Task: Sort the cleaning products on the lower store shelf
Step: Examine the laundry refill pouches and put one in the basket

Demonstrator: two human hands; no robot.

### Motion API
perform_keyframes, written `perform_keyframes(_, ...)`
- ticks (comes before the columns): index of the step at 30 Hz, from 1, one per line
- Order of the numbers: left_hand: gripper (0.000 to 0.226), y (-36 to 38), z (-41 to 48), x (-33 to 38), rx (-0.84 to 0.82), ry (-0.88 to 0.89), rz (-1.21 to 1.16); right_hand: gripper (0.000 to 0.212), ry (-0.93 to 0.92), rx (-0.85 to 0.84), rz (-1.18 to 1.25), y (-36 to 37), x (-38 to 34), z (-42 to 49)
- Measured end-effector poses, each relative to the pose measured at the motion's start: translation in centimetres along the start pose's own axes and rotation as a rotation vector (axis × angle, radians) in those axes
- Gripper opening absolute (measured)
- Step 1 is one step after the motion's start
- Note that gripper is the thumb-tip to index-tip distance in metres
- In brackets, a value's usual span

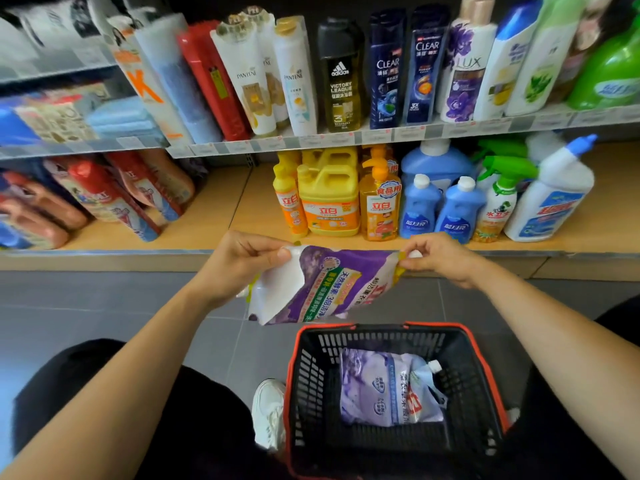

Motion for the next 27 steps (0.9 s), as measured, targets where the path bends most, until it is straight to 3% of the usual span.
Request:
perform_keyframes(8, 0.029, -1.4, 1.1, -3.0, -0.125, -0.115, 0.109, 0.024, -0.344, 0.175, -0.269, -4.2, -10.4, -2.3)
perform_keyframes(11, 0.035, 0.2, 2.0, -2.8, -0.11, -0.117, 0.122, 0.017, -0.488, 0.087, -0.558, -1.5, -13.2, -3.4)
perform_keyframes(15, 0.039, 7.1, 2.6, -3.3, -0.134, -0.083, 0.213, 0.007, -0.446, -0.018, -0.784, 0.7, -12.0, -3.4)
perform_keyframes(21, 0.057, 15.1, 3.0, -4.3, -0.183, 0.053, 0.335, 0.011, -0.486, 0.052, -0.741, -0.3, -12.5, -4.1)
perform_keyframes(27, 0.023, 13.8, 4.6, -2.7, 0.097, 0.203, 0.342, 0.015, -0.476, 0.104, -0.499, -0.2, -13.6, -5.0)
Point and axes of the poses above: each hand's wrist, its own z-axis towards the middle knuckle, its own y-axis out of the palm, x = y × z, the point moved 8 cm from there along z, towards the middle knuckle, and after that the axes turned 3 degrees about x, right-handed, at the moved point
